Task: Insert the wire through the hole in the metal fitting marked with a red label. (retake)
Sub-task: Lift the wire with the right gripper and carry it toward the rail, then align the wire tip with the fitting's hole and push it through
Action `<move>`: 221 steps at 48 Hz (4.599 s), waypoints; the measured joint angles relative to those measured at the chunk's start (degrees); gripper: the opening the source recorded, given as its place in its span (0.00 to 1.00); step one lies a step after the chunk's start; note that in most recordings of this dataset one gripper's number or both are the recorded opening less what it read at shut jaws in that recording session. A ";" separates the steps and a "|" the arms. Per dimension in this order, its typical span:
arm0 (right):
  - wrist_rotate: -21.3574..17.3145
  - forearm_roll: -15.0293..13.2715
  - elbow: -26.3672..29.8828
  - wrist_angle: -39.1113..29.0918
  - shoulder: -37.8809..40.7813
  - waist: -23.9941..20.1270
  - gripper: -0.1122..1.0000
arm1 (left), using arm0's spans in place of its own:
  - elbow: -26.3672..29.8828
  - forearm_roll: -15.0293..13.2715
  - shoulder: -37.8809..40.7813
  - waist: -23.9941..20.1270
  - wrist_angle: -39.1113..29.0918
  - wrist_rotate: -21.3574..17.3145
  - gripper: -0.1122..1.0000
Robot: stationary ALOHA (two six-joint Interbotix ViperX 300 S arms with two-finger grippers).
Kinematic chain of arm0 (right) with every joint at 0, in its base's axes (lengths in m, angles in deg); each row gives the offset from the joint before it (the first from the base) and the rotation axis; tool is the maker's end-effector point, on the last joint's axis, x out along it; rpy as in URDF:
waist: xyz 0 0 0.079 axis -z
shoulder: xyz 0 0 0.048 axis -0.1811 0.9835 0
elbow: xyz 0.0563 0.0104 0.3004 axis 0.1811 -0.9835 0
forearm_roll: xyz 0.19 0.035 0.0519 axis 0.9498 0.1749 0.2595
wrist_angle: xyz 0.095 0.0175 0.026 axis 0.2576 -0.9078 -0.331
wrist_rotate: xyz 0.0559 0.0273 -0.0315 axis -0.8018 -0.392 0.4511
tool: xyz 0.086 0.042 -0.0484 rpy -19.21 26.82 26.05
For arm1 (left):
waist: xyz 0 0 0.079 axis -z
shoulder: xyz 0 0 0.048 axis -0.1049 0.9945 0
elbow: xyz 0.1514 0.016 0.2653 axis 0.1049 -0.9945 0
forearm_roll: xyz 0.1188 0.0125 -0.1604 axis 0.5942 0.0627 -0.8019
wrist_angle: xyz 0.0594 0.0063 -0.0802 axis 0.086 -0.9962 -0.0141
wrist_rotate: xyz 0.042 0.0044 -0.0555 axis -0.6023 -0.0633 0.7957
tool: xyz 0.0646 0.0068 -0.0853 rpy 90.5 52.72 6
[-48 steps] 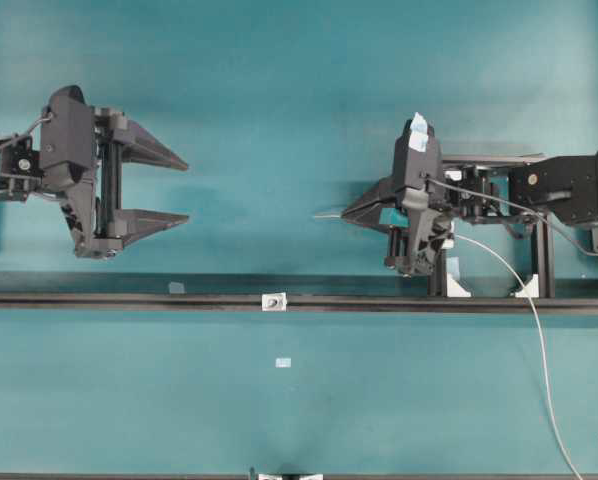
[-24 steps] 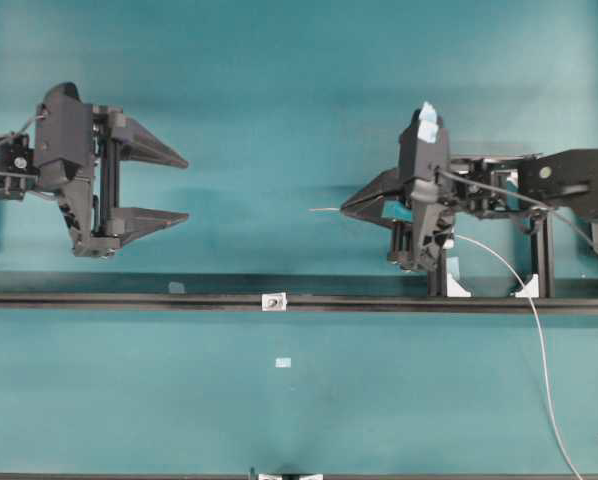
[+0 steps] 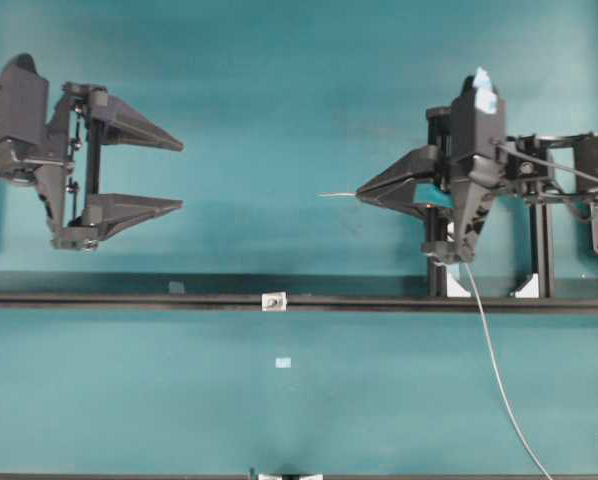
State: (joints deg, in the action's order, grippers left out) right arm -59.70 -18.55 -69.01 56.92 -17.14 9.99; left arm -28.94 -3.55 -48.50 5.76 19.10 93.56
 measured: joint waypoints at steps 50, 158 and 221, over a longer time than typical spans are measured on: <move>8.09 10.11 -7.47 25.93 8.79 -9.84 0.12 | -4.39 -0.26 21.80 6.42 29.00 4.22 0.69; 21.97 34.63 0.88 52.12 36.74 -29.71 0.12 | 3.69 -1.58 46.49 13.80 42.80 4.75 0.63; 21.97 36.04 5.89 52.56 40.69 -28.74 0.12 | 4.57 -1.58 46.58 13.80 41.75 4.75 0.63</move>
State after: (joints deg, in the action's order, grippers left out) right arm -37.72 17.48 -63.12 109.48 23.55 -18.75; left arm -24.37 -5.13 -1.92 19.56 60.85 98.30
